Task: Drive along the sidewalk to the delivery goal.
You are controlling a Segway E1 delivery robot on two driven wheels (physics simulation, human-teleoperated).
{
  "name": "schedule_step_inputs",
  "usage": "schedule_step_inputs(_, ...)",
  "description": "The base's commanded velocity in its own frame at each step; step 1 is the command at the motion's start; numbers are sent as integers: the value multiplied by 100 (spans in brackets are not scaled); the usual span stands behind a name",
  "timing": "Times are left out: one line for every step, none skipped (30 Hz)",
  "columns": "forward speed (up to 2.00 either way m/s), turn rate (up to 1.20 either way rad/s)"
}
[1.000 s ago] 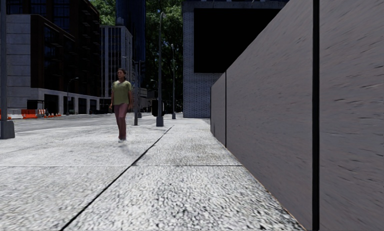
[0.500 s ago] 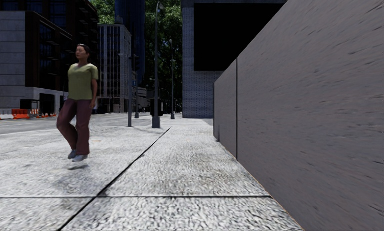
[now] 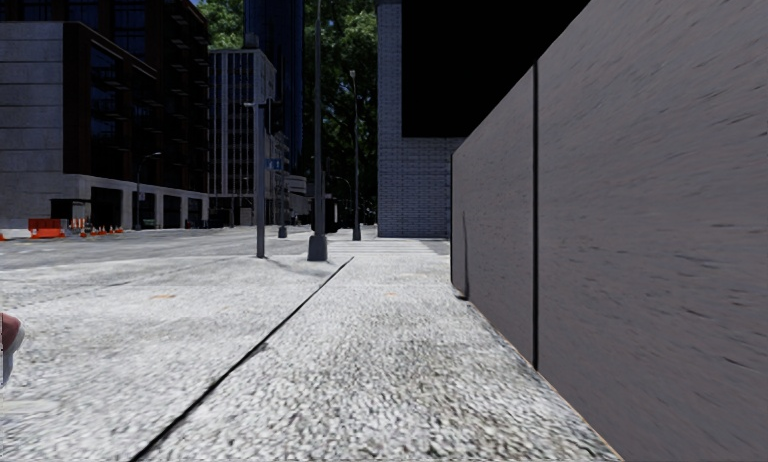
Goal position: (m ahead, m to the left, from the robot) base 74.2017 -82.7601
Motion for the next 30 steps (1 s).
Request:
schedule_step_inputs(200,0)
schedule_step_inputs(200,0)
schedule_step_inputs(200,0)
schedule_step_inputs(200,0)
schedule_step_inputs(200,0)
schedule_step_inputs(200,0)
schedule_step_inputs(200,0)
schedule_step_inputs(200,0)
schedule_step_inputs(200,0)
schedule_step_inputs(200,0)
schedule_step_inputs(200,0)
schedule_step_inputs(200,0)
schedule_step_inputs(200,0)
schedule_step_inputs(200,0)
schedule_step_inputs(200,0)
schedule_step_inputs(200,0)
schedule_step_inputs(200,0)
schedule_step_inputs(200,0)
schedule_step_inputs(200,0)
schedule_step_inputs(200,0)
schedule_step_inputs(200,0)
schedule_step_inputs(200,0)
schedule_step_inputs(200,0)
schedule_step_inputs(200,0)
schedule_step_inputs(200,0)
schedule_step_inputs(200,0)
schedule_step_inputs(200,0)
schedule_step_inputs(200,0)
schedule_step_inputs(200,0)
schedule_step_inputs(200,0)
